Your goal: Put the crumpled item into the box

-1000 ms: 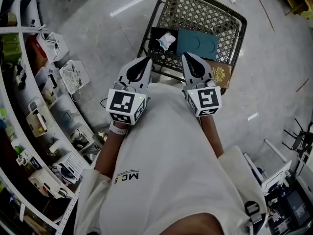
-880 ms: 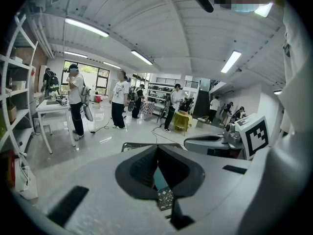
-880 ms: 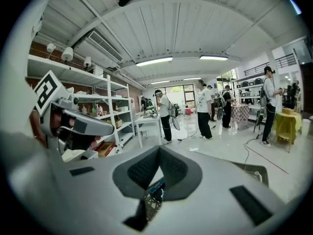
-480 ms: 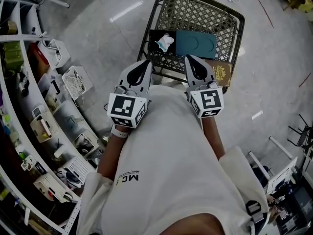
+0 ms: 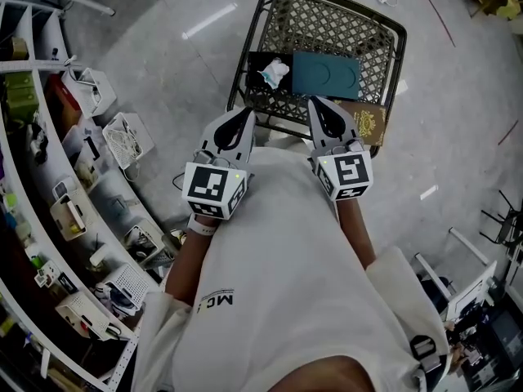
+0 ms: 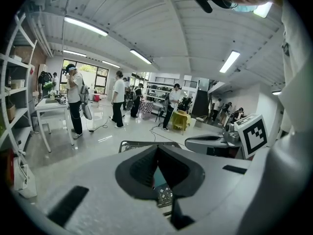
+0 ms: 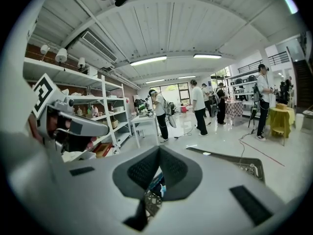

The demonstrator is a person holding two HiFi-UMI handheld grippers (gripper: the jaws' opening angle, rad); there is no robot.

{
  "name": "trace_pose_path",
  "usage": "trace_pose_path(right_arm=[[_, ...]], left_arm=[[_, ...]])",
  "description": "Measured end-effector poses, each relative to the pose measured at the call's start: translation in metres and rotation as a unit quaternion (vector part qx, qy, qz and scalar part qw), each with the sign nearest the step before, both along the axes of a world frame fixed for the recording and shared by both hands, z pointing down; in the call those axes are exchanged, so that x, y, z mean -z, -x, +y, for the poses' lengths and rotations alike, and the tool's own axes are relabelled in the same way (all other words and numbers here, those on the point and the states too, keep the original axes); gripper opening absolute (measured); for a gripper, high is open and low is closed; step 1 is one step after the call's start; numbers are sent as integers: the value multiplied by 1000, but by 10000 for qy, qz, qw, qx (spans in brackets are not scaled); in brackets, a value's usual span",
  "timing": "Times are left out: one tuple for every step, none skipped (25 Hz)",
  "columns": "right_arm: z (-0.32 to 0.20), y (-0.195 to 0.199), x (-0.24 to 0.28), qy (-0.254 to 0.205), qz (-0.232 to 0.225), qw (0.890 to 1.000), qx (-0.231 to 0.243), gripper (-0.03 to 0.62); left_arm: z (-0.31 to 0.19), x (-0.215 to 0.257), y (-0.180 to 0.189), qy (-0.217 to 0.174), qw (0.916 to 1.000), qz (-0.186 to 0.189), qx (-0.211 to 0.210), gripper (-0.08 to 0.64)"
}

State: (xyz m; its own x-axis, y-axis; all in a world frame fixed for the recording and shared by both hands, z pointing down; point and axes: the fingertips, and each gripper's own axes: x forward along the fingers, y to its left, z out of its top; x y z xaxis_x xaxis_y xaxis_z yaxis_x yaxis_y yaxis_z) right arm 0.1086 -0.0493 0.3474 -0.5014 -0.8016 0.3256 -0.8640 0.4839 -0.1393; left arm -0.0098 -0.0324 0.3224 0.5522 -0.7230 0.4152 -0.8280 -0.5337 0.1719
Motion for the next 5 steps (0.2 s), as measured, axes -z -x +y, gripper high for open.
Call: trace_pose_path(right_arm=[[0, 0, 0, 1, 9, 10000, 10, 15], [0, 0, 0, -5, 16, 10000, 10, 15], [0, 0, 0, -13, 20, 10000, 0, 15], [-1, -1, 0, -23, 22, 10000, -17, 15], [-2, -1, -1, -32, 24, 10000, -36, 15]], left_arm=[[1, 0, 0, -1, 10000, 10, 17, 20], [1, 0, 1, -5, 10000, 17, 34, 20], [1, 0, 2, -9, 10000, 25, 51, 20], [1, -1, 2, -12, 10000, 34, 67, 20], [2, -1, 3, -15, 10000, 43, 84, 20]])
